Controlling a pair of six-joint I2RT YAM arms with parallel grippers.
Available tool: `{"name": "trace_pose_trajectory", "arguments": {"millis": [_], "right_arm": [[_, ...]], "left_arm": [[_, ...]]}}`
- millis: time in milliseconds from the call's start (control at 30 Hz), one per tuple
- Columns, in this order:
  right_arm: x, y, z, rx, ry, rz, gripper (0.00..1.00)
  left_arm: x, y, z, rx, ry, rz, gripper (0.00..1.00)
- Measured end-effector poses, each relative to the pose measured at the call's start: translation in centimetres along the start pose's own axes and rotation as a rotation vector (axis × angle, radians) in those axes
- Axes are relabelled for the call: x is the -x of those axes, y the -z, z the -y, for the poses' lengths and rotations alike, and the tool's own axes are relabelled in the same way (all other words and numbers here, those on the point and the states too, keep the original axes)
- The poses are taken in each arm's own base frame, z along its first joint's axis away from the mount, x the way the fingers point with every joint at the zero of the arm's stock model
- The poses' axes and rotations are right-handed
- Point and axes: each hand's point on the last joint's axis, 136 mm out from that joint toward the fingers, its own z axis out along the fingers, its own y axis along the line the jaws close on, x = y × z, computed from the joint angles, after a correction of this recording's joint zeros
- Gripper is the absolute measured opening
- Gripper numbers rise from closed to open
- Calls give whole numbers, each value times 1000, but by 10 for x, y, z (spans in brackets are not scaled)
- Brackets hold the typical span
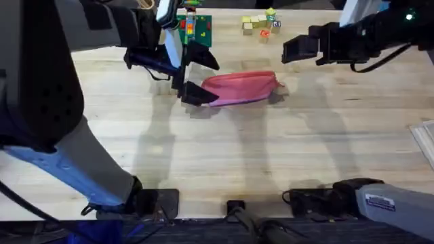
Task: Unzip the bag, pick up the pens from the table one at a time and place them inside, then zip the bag closed.
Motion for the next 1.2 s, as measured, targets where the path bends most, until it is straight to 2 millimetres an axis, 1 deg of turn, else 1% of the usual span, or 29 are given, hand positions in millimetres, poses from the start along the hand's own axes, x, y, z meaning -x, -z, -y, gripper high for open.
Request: {"name": "trace_pose_trajectory", "arguments": {"millis": [100,200,233,367,533,600,667,800,900,1000,1200], "right_arm": [[-1,0,5,-31,2,-3,996],[-3,2,9,-53,9,-6,996],[-1,11,9,-66,20,21,996],[0,29,7,-68,29,70,996],[-4,47,4,-69,35,104,996],[-8,53,3,-69,36,105,996],[-10,57,2,-69,39,106,996],[-17,63,2,-69,38,102,996],[-18,65,1,-69,38,105,996],[-18,66,1,-69,41,107,996],[-18,66,1,-69,42,108,996]], "left_arm": [[1,3,0,11,-3,-22,995],[9,13,-1,57,-4,-81,995],[27,33,-2,146,-3,-153,995],[46,62,-1,302,55,-255,995],[61,102,2,547,211,-342,994],[64,117,8,640,312,-361,993],[62,128,20,697,403,-384,993],[53,142,52,761,561,-442,993],[48,149,72,784,625,-477,993],[50,155,79,816,636,-483,993],[52,160,81,850,633,-478,993]]}}
